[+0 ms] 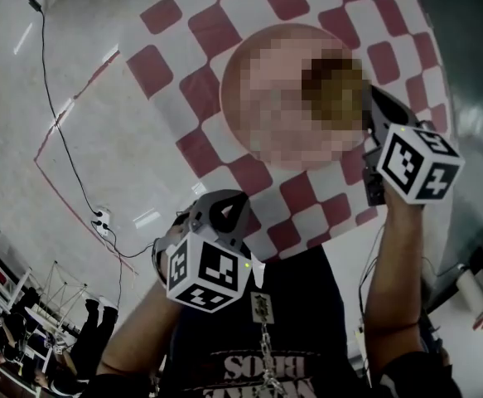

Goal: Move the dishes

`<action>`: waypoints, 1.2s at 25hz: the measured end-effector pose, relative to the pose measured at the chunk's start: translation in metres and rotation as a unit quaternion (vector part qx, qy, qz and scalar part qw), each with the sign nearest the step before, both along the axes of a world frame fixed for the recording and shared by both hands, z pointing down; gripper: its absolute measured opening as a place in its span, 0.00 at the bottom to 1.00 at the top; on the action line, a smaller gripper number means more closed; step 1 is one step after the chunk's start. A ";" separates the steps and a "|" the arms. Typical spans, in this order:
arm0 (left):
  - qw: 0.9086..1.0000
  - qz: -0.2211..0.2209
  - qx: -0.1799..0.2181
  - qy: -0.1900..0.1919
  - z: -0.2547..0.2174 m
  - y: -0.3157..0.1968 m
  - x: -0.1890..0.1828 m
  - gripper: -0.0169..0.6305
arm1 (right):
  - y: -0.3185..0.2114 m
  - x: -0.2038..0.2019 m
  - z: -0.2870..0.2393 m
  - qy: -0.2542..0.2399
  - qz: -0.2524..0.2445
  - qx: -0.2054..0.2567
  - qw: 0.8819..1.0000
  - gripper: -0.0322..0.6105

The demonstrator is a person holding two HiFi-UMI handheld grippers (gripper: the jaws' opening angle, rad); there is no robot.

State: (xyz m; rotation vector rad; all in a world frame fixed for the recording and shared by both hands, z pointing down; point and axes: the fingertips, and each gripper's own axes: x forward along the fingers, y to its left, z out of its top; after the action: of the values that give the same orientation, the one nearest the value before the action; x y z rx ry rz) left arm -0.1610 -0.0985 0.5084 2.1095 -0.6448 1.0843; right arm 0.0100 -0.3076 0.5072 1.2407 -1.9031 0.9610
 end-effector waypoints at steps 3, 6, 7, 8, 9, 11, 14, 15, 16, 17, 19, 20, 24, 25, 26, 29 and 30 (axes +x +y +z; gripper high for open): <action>1.000 -0.007 0.001 0.006 -0.003 0.002 0.002 0.07 | 0.007 -0.001 -0.014 0.008 -0.009 0.036 0.999 0.12; 0.999 -0.028 0.003 0.037 -0.014 -0.005 0.015 0.07 | 0.011 0.006 -0.034 0.020 -0.011 0.079 0.997 0.12; 0.998 -0.037 0.007 0.048 -0.018 -0.010 0.019 0.07 | 0.011 0.008 -0.039 0.019 -0.009 0.093 0.995 0.12; 0.997 -0.045 0.016 0.058 -0.023 -0.016 0.022 0.07 | 0.012 0.008 -0.045 0.012 -0.006 0.106 0.994 0.12; 0.996 -0.052 0.031 0.065 -0.029 -0.023 0.025 0.07 | 0.014 0.008 -0.051 0.000 -0.003 0.118 0.993 0.12; 0.992 -0.070 0.067 0.075 -0.043 -0.038 0.029 0.07 | 0.023 0.005 -0.064 -0.034 0.001 0.138 0.990 0.12; 0.986 -0.095 0.109 0.083 -0.060 -0.053 0.031 0.07 | 0.045 -0.002 -0.078 -0.079 -0.003 0.147 0.986 0.11; 0.984 -0.100 0.119 0.082 -0.065 -0.056 0.033 0.07 | 0.054 -0.003 -0.082 -0.088 -0.007 0.149 0.985 0.11; 0.983 -0.106 0.125 0.082 -0.069 -0.057 0.035 0.07 | 0.064 -0.003 -0.086 -0.094 -0.012 0.151 0.984 0.11; 0.982 -0.115 0.127 0.085 -0.073 -0.058 0.039 0.07 | 0.075 -0.001 -0.090 -0.098 -0.018 0.154 0.983 0.11; 0.976 -0.150 0.115 0.109 -0.083 -0.060 0.048 0.07 | 0.095 0.004 -0.099 -0.101 -0.028 0.164 0.981 0.11; 0.971 -0.174 0.105 0.128 -0.088 -0.061 0.052 0.07 | 0.105 0.007 -0.105 -0.104 -0.031 0.170 0.979 0.11; 0.946 -0.240 0.131 0.173 -0.122 -0.073 0.058 0.07 | 0.129 0.014 -0.128 -0.114 -0.032 0.192 0.974 0.10; 0.943 -0.242 0.153 0.171 -0.132 -0.075 0.059 0.07 | 0.133 0.016 -0.137 -0.113 -0.032 0.197 0.973 0.10; 0.940 -0.242 0.177 0.166 -0.144 -0.076 0.059 0.07 | 0.136 0.017 -0.147 -0.112 -0.032 0.204 0.972 0.10; 0.929 -0.243 0.235 0.152 -0.175 -0.079 0.057 0.07 | 0.141 0.012 -0.180 -0.110 -0.046 0.230 0.966 0.10; 0.925 -0.245 0.248 0.148 -0.184 -0.080 0.056 0.07 | 0.143 0.009 -0.189 -0.108 -0.055 0.239 0.963 0.10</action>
State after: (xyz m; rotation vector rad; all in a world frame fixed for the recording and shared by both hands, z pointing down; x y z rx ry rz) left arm -0.1045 -0.1781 0.3247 2.2677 -1.3100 0.3318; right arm 0.0194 -0.1649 0.3181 1.3130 -2.4495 0.6140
